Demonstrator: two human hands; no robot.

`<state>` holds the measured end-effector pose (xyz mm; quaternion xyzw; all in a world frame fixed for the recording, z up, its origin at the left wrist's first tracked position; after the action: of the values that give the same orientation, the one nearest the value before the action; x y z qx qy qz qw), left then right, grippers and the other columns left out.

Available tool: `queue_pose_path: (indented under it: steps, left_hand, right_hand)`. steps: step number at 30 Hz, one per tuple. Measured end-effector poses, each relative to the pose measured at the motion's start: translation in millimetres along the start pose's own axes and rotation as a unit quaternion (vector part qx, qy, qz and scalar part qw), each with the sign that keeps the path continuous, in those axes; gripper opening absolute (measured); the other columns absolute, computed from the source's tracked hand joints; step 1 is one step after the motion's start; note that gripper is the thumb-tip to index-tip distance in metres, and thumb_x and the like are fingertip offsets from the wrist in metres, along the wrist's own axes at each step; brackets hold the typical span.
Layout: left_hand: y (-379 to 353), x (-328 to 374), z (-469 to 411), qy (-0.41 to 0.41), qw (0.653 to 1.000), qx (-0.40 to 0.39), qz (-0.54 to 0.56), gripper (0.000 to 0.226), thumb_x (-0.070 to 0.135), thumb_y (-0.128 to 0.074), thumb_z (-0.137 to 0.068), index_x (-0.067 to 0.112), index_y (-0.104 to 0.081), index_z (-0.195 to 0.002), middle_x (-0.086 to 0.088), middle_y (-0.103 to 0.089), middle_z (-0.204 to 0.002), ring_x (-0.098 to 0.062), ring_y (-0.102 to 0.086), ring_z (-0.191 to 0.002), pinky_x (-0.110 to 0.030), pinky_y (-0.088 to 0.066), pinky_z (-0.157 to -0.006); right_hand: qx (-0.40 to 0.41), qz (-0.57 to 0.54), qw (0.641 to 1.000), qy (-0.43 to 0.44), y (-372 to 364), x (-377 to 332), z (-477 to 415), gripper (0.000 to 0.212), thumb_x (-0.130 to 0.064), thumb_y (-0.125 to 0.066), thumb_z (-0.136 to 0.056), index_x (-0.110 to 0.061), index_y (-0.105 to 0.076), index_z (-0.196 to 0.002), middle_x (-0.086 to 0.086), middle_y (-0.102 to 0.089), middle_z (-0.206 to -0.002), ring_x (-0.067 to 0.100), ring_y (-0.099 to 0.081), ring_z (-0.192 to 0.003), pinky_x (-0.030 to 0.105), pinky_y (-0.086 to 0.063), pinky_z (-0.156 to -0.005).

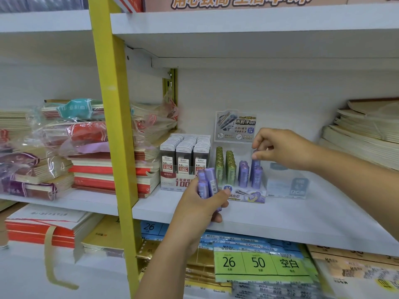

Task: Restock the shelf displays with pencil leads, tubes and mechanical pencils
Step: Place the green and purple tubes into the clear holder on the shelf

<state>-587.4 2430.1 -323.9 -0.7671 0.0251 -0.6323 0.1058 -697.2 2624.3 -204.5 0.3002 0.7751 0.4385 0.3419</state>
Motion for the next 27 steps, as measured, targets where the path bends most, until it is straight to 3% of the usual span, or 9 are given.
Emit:
queue_pose_path:
  steps: [5,13,17,19,21,24,27]
  left_hand:
    - [1,0,1,0.008,1.000,-0.010,0.000,0.029,0.030,-0.077,-0.083,0.023,-0.063,-0.108,0.005,-0.069,-0.065,-0.012,-0.059,-0.064,-0.022,-0.048,-0.056]
    - [2,2,4,0.015,1.000,-0.006,0.001,0.026,0.026,-0.078,-0.084,0.019,-0.066,-0.106,0.002,-0.073,-0.071,-0.006,-0.068,-0.066,-0.019,-0.047,-0.049]
    - [5,4,6,0.008,1.000,-0.002,-0.025,0.025,0.031,-0.078,-0.083,0.018,-0.069,-0.103,0.002,-0.074,-0.071,-0.005,-0.064,-0.063,-0.018,-0.043,-0.047]
    - [6,5,7,0.002,0.999,-0.005,-0.039,0.024,0.034,-0.078,-0.083,0.019,-0.070,-0.100,0.001,-0.073,-0.070,-0.007,-0.059,-0.061,-0.019,-0.042,-0.046]
    - [5,6,7,-0.002,0.999,-0.010,-0.047,0.024,0.035,-0.079,-0.082,0.020,-0.070,-0.097,0.000,-0.074,-0.070,-0.006,-0.057,-0.059,-0.019,-0.042,-0.046]
    - [2,8,9,-0.005,0.998,-0.026,-0.050,0.021,0.031,-0.080,-0.082,0.019,-0.069,-0.096,-0.001,-0.073,-0.070,-0.007,-0.055,-0.055,-0.019,-0.041,-0.045]
    - [0,9,12,-0.008,0.998,-0.041,-0.045,0.019,0.028,-0.080,-0.082,0.020,-0.069,-0.095,-0.003,-0.074,-0.073,-0.005,-0.058,-0.055,-0.018,-0.041,-0.044]
  right_hand:
    - [0.023,0.038,0.999,0.028,-4,1,1,0.023,-0.036,-0.077,-0.077,-0.033,-0.054,-0.076,-0.010,-0.059,-0.087,0.007,-0.056,-0.083,0.026,-0.041,-0.069]
    - [-0.012,0.089,0.996,0.021,-9,6,4,0.010,-0.046,-0.069,-0.081,-0.038,-0.063,-0.078,-0.004,-0.046,-0.091,0.018,-0.049,-0.096,0.036,-0.044,-0.088]
    - [0.021,0.128,0.990,0.061,-7,-4,11,0.020,-0.042,-0.056,-0.092,-0.031,-0.070,-0.098,-0.009,-0.063,-0.100,0.013,-0.035,-0.098,0.028,-0.033,-0.090]
    - [0.072,0.040,0.994,0.079,-6,-21,23,0.020,-0.040,-0.052,-0.093,-0.034,-0.069,-0.102,-0.018,-0.065,-0.093,0.006,-0.041,-0.093,0.015,-0.032,-0.079]
    - [0.052,-0.091,0.992,0.076,-12,-41,35,0.014,-0.041,-0.055,-0.091,-0.045,-0.066,-0.099,-0.027,-0.065,-0.089,-0.006,-0.054,-0.090,0.003,-0.039,-0.074]
    - [-0.024,-0.175,0.981,0.078,-26,-62,47,0.017,-0.040,-0.060,-0.089,-0.045,-0.066,-0.104,-0.028,-0.067,-0.096,-0.010,-0.060,-0.092,0.006,-0.047,-0.078]
    - [-0.033,-0.229,0.970,0.071,-35,-67,53,0.018,-0.029,-0.065,-0.090,-0.039,-0.068,-0.104,-0.025,-0.068,-0.090,-0.006,-0.062,-0.084,0.011,-0.049,-0.076]
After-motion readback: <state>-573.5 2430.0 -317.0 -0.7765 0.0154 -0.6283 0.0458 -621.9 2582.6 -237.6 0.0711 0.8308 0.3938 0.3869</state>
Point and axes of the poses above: each hand's wrist, its own z-axis away from the middle knuckle, its own y-axis out of the back of the hand, x = y × z, the point moved 2 cm from there along -z, towards the middle knuckle
